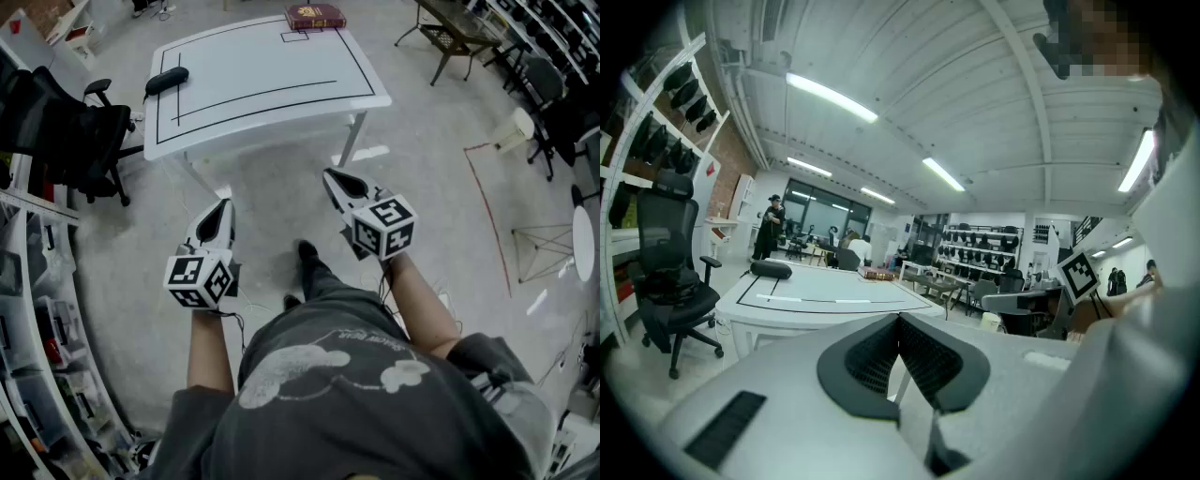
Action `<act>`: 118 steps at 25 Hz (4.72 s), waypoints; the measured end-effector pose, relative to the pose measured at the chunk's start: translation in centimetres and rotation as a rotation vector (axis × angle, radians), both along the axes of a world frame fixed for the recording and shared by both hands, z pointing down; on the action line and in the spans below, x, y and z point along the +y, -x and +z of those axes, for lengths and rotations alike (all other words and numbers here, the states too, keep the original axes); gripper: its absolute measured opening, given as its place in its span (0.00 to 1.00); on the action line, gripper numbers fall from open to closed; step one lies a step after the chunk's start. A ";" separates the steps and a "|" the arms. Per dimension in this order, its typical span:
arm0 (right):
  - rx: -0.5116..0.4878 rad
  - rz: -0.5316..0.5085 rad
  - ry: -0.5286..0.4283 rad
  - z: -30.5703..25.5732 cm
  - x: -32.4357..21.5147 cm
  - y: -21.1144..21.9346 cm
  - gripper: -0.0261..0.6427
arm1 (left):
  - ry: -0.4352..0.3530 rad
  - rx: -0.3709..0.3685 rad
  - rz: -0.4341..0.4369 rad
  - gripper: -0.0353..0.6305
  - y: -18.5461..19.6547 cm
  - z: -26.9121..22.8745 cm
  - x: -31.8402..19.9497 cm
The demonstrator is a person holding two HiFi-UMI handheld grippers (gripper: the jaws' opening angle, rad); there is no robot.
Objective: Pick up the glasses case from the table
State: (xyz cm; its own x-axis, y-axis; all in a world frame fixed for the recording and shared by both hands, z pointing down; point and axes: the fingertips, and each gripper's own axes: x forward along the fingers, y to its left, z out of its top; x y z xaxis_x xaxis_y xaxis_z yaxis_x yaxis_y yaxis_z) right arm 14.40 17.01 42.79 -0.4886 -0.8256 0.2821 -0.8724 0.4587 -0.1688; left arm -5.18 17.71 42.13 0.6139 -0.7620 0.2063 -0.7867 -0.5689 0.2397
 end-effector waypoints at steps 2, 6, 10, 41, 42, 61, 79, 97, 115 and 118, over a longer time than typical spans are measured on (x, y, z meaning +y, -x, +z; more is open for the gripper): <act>-0.003 0.000 0.005 0.0 0.5 0.0 0.03 | 0.003 0.002 0.005 0.06 -0.2 0.0 0.6; 0.001 0.000 0.008 0.0 1.2 0.2 0.04 | 0.007 -0.003 0.010 0.06 0.0 0.2 1.5; 0.009 -0.004 0.006 -0.1 1.5 0.8 0.04 | 0.017 0.003 0.001 0.06 1.0 0.5 2.3; -0.083 -0.135 0.042 1.6 -24.3 -2.2 0.04 | 0.052 -0.084 -0.155 0.06 -0.8 1.7 -18.6; -0.091 -0.141 0.043 1.7 -25.2 -2.4 0.04 | 0.048 -0.090 -0.164 0.06 -1.0 1.5 -19.3; -0.102 -0.270 0.096 4.3 -32.8 2.6 0.04 | 0.038 -0.134 -0.290 0.06 2.9 1.6 -27.3; -0.037 -0.215 0.128 5.3 -48.7 12.7 0.04 | 0.042 -0.134 -0.186 0.06 13.0 3.4 -44.9; 0.028 -0.172 0.183 7.3 -54.6 18.1 0.04 | -0.003 -0.398 0.045 0.40 17.4 6.2 -53.4; 0.052 -0.115 0.261 10.3 -56.8 19.0 0.04 | 0.130 -0.794 0.511 0.65 18.1 14.6 -56.1; 0.061 -0.106 0.273 10.7 -57.0 18.8 0.04 | 0.152 -0.807 0.548 0.65 18.0 15.5 -56.4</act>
